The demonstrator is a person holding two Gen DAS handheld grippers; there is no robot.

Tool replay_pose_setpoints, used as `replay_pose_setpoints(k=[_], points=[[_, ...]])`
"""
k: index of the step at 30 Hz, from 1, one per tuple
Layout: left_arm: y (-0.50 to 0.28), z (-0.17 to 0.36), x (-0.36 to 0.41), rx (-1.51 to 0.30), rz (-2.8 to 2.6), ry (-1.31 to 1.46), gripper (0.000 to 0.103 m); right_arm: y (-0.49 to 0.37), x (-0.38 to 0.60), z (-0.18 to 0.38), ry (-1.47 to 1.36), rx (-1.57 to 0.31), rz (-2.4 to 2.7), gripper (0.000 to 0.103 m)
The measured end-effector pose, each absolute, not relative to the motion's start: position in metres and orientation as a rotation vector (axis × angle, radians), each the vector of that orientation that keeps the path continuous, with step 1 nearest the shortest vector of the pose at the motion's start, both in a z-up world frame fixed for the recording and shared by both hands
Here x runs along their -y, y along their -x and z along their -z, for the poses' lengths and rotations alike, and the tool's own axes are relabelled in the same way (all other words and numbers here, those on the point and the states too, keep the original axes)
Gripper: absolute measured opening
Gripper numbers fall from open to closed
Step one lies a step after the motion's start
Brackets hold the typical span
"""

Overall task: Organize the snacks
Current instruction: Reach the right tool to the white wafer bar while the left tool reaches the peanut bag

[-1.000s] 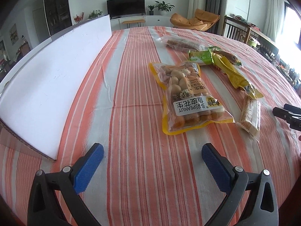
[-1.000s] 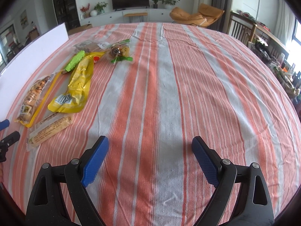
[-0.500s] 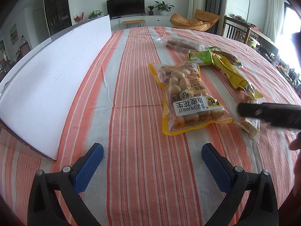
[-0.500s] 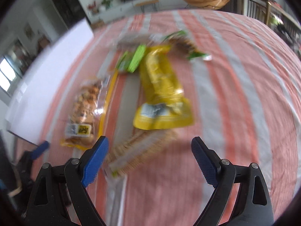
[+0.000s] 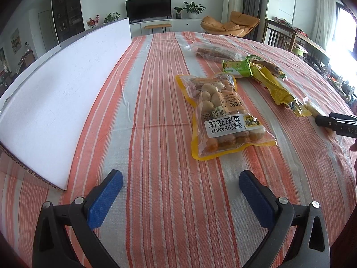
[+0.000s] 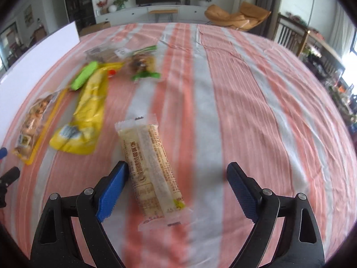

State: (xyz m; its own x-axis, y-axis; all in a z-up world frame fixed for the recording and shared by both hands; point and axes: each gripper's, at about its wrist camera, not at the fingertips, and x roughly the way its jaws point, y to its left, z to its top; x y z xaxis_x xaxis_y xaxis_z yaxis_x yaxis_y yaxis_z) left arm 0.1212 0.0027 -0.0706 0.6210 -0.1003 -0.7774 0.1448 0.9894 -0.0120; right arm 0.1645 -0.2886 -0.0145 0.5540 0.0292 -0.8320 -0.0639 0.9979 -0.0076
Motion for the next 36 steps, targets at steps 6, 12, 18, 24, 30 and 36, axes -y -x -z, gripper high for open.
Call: replay_pose_setpoints(k=[6,12,18,24,30,36], points=[[-0.122,0.071,-0.003,-0.890,0.142,-0.053,0.103,-0.156,0.292,0.017,0.062,-0.942,-0.076,0.093],[-0.120,0.070,0.000,-0.899,0.183,-0.072,0.103,-0.162,0.293,0.016,0.048,-0.946,-0.053,0.095],[-0.115,0.049,0.008,-0.938,0.379,0.058,0.103,-0.163,0.294,0.016,0.046,-0.946,-0.051,0.095],[-0.172,0.029,0.053,-0.978,0.367,-0.029,0.103,-0.164,0.295,0.015,0.041,-0.946,-0.051,0.096],[-0.224,0.053,0.056,-1.080,0.233,0.026,0.073,-0.164,0.294,0.015,0.041,-0.946,-0.050,0.096],[-0.217,0.059,0.022,-1.037,0.189,0.032,0.058,-0.164,0.295,0.015,0.040,-0.946,-0.049,0.096]])
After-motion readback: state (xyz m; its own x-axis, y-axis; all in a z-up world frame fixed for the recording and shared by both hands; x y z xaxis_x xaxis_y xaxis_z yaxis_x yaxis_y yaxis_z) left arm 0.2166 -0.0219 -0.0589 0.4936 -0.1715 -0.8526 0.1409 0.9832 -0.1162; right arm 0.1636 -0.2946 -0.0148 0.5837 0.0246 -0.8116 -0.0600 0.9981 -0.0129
